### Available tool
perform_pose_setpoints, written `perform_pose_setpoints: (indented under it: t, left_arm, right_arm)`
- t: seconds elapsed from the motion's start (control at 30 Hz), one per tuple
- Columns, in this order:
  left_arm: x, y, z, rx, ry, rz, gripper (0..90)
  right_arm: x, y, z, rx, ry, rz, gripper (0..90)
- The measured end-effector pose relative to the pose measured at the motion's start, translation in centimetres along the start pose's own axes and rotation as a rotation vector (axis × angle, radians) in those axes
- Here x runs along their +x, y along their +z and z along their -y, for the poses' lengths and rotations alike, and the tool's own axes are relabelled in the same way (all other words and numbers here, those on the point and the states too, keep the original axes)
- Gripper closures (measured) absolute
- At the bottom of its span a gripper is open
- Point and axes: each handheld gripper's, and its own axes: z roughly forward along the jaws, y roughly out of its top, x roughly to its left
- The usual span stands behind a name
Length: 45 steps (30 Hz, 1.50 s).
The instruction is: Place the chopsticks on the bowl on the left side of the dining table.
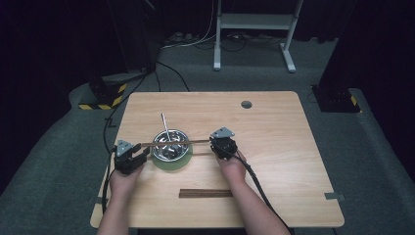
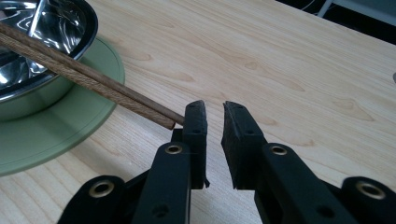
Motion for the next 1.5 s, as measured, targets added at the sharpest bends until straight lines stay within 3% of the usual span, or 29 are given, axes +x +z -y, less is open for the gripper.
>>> perform_pose_setpoints:
  t: [0.03, 0.07, 0.1, 0.2, 0.27, 0.3, 0.4, 0.5, 0.67, 0.7, 0.73, 0.77, 0.9, 1.07, 1.23, 1.3, 1.5]
  left_arm:
    - [-0.2, 0.0, 0.1, -0.017, -0.039, -0.007, 53.0]
    - [0.1, -0.2, 0.0, 0.004, 0.011, -0.005, 52.3]
    - [0.1, -0.4, 0.1, 0.008, 0.018, -0.014, 52.0]
    - [0.3, -0.7, 0.1, 0.008, 0.021, -0.017, 53.9]
    - [0.0, -0.6, 0.2, -0.017, -0.019, -0.021, 58.6]
    - [0.2, -0.8, 0.2, 0.007, 0.022, -0.021, 59.5]
    - [0.1, -0.7, 0.3, 0.014, 0.026, -0.028, 62.8]
    - [0.1, -0.4, 0.4, 0.002, 0.012, -0.028, 64.0]
    - [0.2, -0.4, 0.3, 0.009, 0.027, -0.026, 65.1]
    - [0.0, -0.3, 0.4, -0.001, 0.004, -0.026, 65.2]
    - [0.1, -0.3, 0.4, 0.007, 0.014, -0.029, 65.3]
    - [0.0, -0.2, 0.4, 0.003, -0.002, -0.027, 65.3]
    - [0.2, -0.3, 0.4, 0.015, 0.024, -0.031, 65.4]
    - [0.3, -0.2, 0.3, 0.001, 0.004, -0.032, 66.5]
    - [0.4, -0.1, 0.3, 0.014, 0.025, -0.037, 70.6]
    - [0.3, 0.0, 0.4, 0.0, 0.007, -0.035, 71.0]
    - [0.5, -0.1, 0.2, 0.003, 0.009, -0.036, 69.8]
  right_arm:
    - [0.0, 0.0, 0.1, -0.002, 0.002, -0.001, 78.7]
    - [0.0, -0.2, 0.2, 0.002, 0.018, 0.001, 78.7]
    - [0.0, -0.3, 0.2, -0.002, 0.015, 0.001, 78.6]
    - [-0.1, -0.7, 0.4, -0.007, 0.013, 0.01, 78.6]
    - [-0.1, -1.0, 0.6, 0.002, 0.022, 0.007, 78.7]
    - [-0.1, -1.0, 0.6, -0.003, 0.012, 0.01, 78.7]
    - [0.0, -1.2, 0.9, 0.002, 0.013, 0.009, 78.8]
    - [0.3, -1.3, 1.0, 0.006, 0.009, 0.005, 78.8]
    - [0.6, -1.2, 1.1, 0.005, -0.002, -0.001, 78.9]
    - [0.7, -1.3, 1.1, 0.004, 0.001, 0.001, 79.0]
    - [0.7, -1.3, 1.1, 0.005, -0.006, -0.004, 79.0]
    - [0.8, -1.3, 1.1, 0.005, -0.005, -0.002, 79.1]
    - [0.9, -1.3, 1.1, 0.007, 0.007, -0.01, 79.4]
    - [1.1, -1.2, 1.1, 0.005, -0.018, -0.007, 79.6]
    - [1.1, -1.1, 1.0, 0.004, -0.008, -0.007, 79.5]
    - [1.1, -1.0, 1.0, 0.006, -0.012, -0.006, 79.4]
    - [1.1, -1.0, 1.1, 0.008, -0.016, 0.0, 79.1]
